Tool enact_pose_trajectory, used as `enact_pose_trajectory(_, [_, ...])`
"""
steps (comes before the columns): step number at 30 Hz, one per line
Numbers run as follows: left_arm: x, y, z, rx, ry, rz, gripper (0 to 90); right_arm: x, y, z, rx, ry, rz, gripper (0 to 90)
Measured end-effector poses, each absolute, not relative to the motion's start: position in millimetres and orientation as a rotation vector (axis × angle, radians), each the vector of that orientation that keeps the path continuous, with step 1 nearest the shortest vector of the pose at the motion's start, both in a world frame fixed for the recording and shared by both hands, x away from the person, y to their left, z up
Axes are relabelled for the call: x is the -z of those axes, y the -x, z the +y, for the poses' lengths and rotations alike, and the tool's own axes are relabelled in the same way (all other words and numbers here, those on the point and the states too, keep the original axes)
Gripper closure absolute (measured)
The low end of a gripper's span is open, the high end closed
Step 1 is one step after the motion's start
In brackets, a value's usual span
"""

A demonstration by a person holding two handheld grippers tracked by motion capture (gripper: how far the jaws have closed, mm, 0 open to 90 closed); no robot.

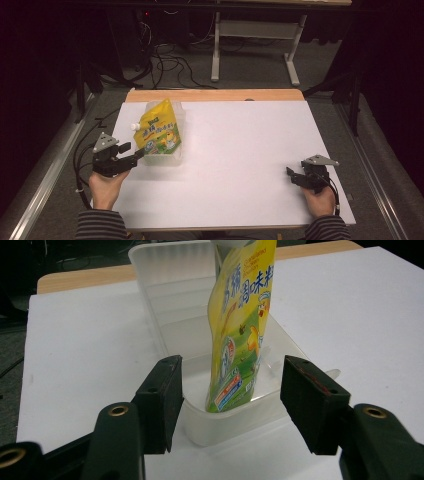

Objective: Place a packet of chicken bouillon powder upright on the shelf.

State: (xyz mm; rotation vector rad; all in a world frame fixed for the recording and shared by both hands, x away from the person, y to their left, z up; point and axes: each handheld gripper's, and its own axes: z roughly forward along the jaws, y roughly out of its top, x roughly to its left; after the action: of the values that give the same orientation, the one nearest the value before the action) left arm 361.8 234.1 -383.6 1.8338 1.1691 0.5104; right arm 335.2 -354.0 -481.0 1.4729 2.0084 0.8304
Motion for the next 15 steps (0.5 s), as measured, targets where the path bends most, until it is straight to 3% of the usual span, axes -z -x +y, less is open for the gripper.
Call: enact_pose_trajectory(15, [382,-338,233,-0.510,-1.801,1.141,36.8,481,-335,-354,-0.831,-1.473,2.008,35.6])
